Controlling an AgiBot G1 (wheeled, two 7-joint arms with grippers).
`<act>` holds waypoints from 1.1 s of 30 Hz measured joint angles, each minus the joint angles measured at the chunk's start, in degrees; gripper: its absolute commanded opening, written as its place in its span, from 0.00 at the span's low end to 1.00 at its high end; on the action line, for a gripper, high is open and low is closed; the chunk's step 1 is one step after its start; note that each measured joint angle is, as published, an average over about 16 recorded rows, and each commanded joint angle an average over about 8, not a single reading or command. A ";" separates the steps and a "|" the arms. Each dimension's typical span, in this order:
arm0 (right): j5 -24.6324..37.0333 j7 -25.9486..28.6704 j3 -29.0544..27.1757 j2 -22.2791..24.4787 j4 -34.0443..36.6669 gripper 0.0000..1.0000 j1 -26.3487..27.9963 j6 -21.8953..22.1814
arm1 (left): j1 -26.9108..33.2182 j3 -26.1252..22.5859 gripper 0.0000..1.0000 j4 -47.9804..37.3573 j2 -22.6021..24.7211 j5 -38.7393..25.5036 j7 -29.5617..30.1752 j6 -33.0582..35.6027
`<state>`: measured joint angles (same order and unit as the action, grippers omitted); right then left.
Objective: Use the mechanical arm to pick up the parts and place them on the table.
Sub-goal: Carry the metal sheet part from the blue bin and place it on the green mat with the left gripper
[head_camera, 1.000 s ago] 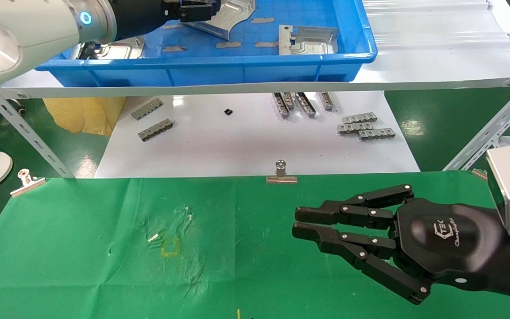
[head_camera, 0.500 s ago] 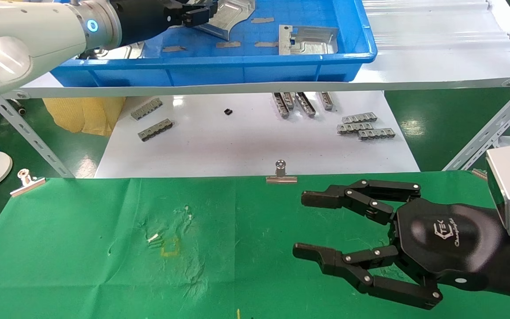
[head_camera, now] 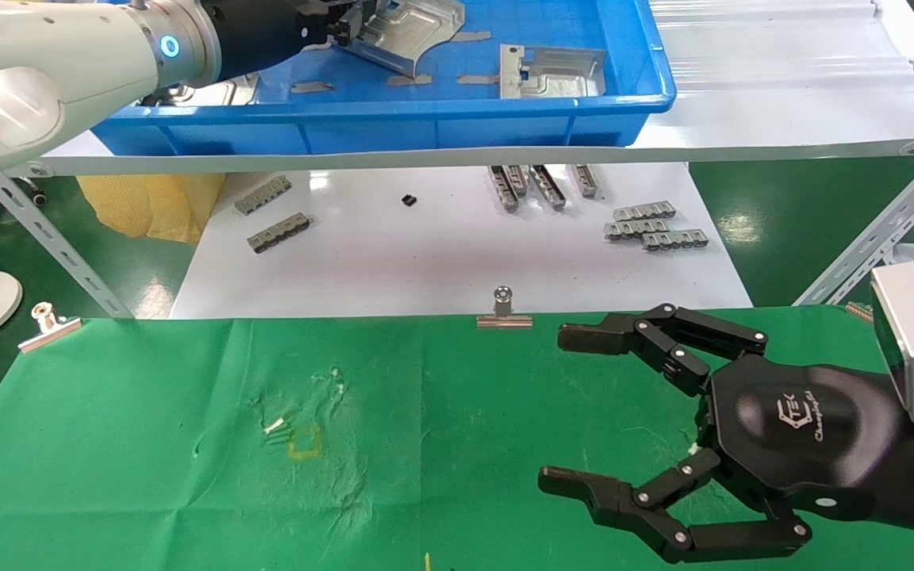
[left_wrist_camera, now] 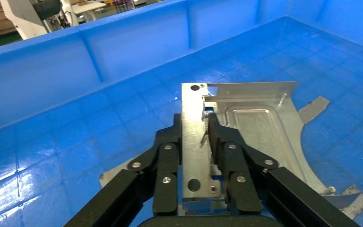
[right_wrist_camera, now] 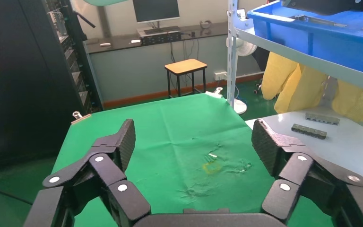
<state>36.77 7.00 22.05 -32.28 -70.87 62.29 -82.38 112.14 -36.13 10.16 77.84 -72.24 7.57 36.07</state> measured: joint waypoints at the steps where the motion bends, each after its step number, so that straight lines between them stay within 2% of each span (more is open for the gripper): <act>1: 0.00 0.00 0.00 0.00 0.00 1.00 0.00 0.00 | 0.09 -0.12 0.00 0.13 -0.04 0.21 -0.09 0.16; 7: 0.00 0.00 0.00 0.00 0.00 1.00 0.00 0.00 | 0.99 -0.26 0.00 1.17 -1.01 1.90 -1.58 3.09; 12: 0.00 0.00 0.00 0.00 0.00 1.00 0.00 0.00 | 1.72 0.43 0.00 2.52 -3.24 4.00 -4.40 9.33; 17: 0.00 0.00 0.00 0.00 0.00 1.00 0.00 0.00 | 1.79 1.22 0.00 4.25 -6.40 6.17 -8.56 19.98; 26: 0.00 0.00 0.00 0.00 0.00 1.00 0.00 0.00 | 0.55 0.96 0.00 6.94 -11.87 8.53 -17.26 43.46; 33: 0.00 0.00 0.00 0.00 0.00 1.00 0.00 0.00 | -0.90 -1.63 0.00 10.20 -16.30 9.25 -22.06 53.82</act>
<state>36.77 7.00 22.05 -32.28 -70.87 62.29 -82.37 111.24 -37.76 20.36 61.54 -63.00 -14.49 89.88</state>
